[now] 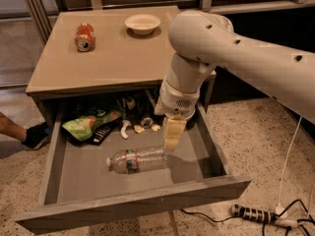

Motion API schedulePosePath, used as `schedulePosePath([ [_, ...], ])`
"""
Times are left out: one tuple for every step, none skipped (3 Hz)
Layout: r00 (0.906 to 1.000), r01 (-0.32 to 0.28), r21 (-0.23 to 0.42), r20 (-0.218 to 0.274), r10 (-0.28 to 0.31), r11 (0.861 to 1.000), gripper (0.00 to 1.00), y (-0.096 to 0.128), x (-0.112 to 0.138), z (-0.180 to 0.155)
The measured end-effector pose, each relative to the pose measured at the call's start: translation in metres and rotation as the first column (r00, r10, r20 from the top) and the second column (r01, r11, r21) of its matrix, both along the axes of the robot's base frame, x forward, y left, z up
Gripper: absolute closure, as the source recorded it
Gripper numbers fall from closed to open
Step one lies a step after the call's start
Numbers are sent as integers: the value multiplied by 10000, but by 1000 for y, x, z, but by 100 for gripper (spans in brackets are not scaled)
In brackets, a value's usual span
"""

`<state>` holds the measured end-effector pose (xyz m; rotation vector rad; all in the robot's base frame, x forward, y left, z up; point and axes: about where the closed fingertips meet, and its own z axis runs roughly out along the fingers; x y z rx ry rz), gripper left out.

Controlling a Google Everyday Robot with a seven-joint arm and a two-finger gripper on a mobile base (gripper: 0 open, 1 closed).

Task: Pick water bottle from top drawer and place on counter

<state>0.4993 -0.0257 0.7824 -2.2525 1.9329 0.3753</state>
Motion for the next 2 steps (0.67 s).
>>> schedulePosePath([
  [10000,0,0,0,0,10000,12,0,0,0],
  [10000,-1,0,0,1,10000,5,0,0,0],
])
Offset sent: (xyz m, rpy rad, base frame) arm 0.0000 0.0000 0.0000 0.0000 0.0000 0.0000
